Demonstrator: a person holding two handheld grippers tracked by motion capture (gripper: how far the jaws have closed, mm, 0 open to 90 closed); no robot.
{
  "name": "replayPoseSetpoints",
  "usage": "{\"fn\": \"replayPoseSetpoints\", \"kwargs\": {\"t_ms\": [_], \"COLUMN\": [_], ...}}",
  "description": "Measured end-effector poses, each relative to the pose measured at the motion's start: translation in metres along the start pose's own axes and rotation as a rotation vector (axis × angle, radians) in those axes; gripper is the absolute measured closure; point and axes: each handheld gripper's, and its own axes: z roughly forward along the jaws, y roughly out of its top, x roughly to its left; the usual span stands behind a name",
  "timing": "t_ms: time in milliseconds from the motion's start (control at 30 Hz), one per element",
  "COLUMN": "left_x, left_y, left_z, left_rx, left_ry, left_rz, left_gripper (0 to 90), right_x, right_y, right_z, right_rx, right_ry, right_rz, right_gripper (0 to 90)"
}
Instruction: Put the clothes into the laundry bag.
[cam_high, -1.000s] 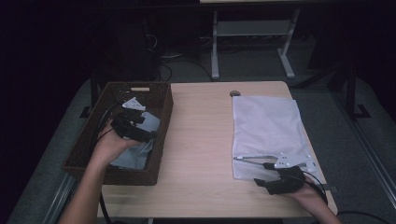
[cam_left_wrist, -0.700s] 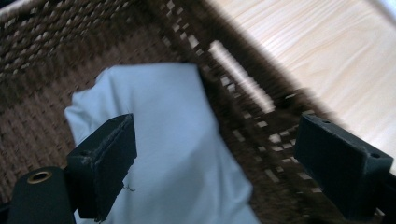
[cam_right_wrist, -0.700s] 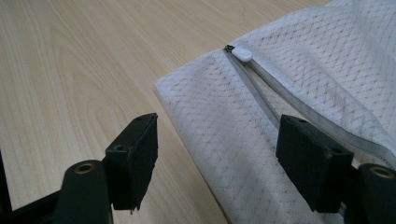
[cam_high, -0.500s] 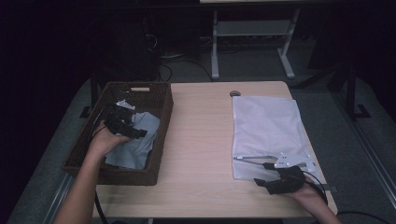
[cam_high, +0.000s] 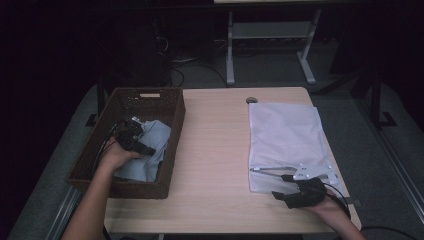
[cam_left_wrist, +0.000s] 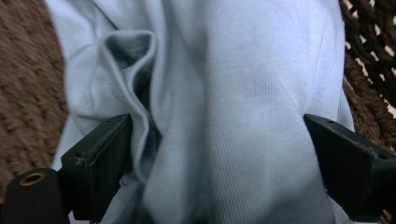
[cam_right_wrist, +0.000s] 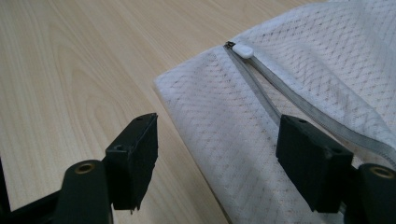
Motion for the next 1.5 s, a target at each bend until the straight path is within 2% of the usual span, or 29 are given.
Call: {"fn": "replayPoseSetpoints", "kwargs": {"t_ms": [67, 133, 200, 433, 567, 600, 667, 700, 733, 833, 1067, 1500], "left_x": [0.000, 0.001, 0.001, 0.000, 0.000, -0.001, -0.002, -0.003, -0.003, -0.002, 0.000, 0.000], "left_y": [0.000, -0.001, -0.002, -0.003, -0.003, -0.002, -0.001, -0.001, -0.001, 0.000, 0.002, 0.006], "left_z": [0.002, 0.004, 0.006, 0.009, 0.004, 0.003, 0.001, 0.000, 0.000, -0.002, -0.011, -0.050], "left_rx": [0.000, 0.000, -0.005, -0.011, -0.010, -0.009, -0.004, -0.003, -0.001, 0.014, 0.010, -0.086], "left_ry": [-0.008, -0.024, -0.033, -0.034, -0.062, -0.072, -0.085, -0.089, -0.095, -0.118, -0.131, -0.138], "left_rz": [0.006, -0.013, -0.013, -0.014, -0.009, -0.001, 0.009, 0.010, 0.005, -0.017, -0.033, -0.059], "left_gripper": [10.2, 10.1, 10.0, 10.8, 26.2, 35.2, 47.6, 57.6, 57.6, 66.5, 68.6, 68.9], "right_x": [0.000, 0.000, 0.000, 0.000, 0.001, 0.001, 0.000, 0.000, 0.000, 0.000, -0.001, -0.001], "right_y": [0.000, 0.000, 0.000, 0.000, 0.000, 0.000, 0.000, 0.000, 0.000, 0.000, 0.000, -0.001], "right_z": [0.000, 0.000, 0.001, 0.002, 0.002, 0.002, 0.002, 0.002, 0.002, 0.002, 0.002, 0.001], "right_rx": [0.001, 0.002, 0.003, 0.010, 0.010, 0.010, 0.012, 0.012, 0.012, 0.011, 0.013, 0.011], "right_ry": [-0.001, 0.000, 0.000, 0.004, 0.005, 0.005, 0.004, 0.005, 0.005, 0.008, 0.008, 0.005], "right_rz": [-0.001, -0.004, -0.005, -0.006, -0.009, -0.008, -0.009, -0.005, -0.005, -0.007, -0.001, 0.000], "right_gripper": [28.8, 28.8, 28.8, 28.9, 28.9, 29.0, 29.0, 29.0, 29.0, 29.1, 29.2, 29.2]}}
